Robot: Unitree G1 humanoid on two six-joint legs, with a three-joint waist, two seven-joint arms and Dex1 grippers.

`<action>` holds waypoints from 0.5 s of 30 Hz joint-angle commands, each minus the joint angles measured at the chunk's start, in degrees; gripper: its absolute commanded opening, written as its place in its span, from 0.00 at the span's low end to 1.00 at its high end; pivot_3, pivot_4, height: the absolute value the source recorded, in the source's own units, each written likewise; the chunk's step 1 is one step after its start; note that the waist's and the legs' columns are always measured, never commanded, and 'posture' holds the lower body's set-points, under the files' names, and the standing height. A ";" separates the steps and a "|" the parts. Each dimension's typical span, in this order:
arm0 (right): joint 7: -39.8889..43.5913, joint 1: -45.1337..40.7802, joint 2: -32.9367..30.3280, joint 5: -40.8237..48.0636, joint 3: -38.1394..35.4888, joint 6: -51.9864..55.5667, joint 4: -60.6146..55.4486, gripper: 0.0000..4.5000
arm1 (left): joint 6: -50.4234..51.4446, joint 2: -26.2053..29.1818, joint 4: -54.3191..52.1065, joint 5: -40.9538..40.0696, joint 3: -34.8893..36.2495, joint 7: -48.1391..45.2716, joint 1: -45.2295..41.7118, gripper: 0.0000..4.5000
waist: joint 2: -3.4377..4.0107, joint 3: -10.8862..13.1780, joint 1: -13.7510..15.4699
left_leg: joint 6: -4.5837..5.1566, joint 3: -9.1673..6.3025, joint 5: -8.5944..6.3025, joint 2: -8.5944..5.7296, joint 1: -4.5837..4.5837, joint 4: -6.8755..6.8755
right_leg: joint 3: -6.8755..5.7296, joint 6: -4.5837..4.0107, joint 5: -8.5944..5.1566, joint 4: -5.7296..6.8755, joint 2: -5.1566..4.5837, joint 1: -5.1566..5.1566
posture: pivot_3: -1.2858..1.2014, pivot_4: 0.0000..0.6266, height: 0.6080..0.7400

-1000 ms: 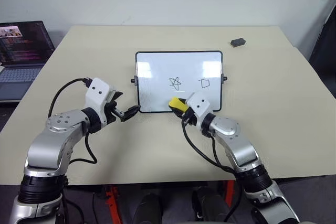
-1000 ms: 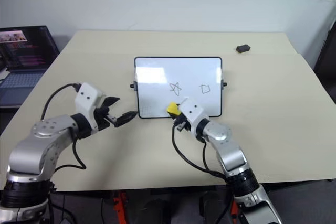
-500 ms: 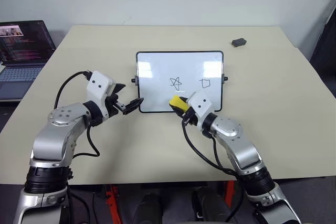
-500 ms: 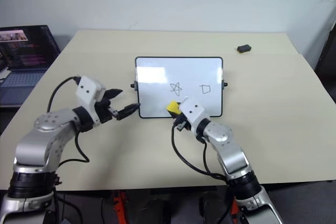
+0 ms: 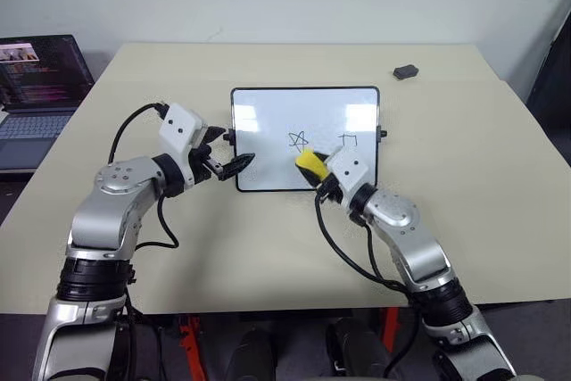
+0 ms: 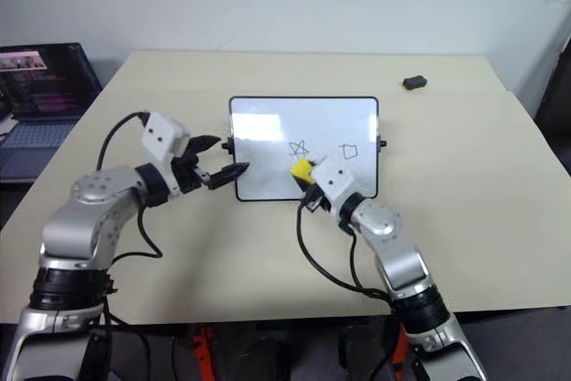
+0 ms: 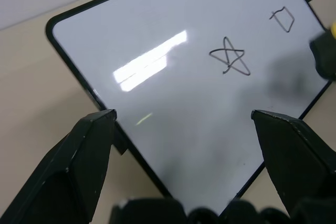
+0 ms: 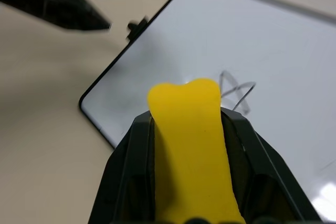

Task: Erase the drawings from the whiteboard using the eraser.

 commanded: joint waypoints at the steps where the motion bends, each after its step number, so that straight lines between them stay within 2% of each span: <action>1: -2.19 -5.30 0.01 -1.39 -1.56 -7.04 5.30 0.29 | -1.75 0.44 0.94 0.56 -0.54 -1.97 -2.21 1.00 | 0.00 0.00 -0.12 | 0.00 0.00 0.00 0.00 0.00 0.00 | 0.00 -0.01 0.00 0.01 0.00 0.00 | 0.52 0.24 1.00; 10: -10.07 -22.67 1.35 -5.09 -3.41 -18.59 34.92 0.29 | -2.62 1.08 3.54 1.45 -1.33 -5.97 -2.53 1.00 | -0.01 0.01 -0.34 | 0.00 0.05 0.00 0.01 -0.01 -0.01 | 0.04 -0.27 0.16 0.02 0.03 -0.02 | 0.52 0.24 1.00; 15: -9.60 -25.48 2.21 -6.92 -1.55 -27.05 49.96 0.29 | -3.45 1.79 4.38 2.34 -1.45 -6.82 -2.40 1.00 | -0.01 0.01 -0.39 | 0.01 0.05 -0.01 0.02 -0.02 -0.05 | 0.03 -0.27 0.16 0.00 0.02 -0.02 | 0.52 0.24 1.00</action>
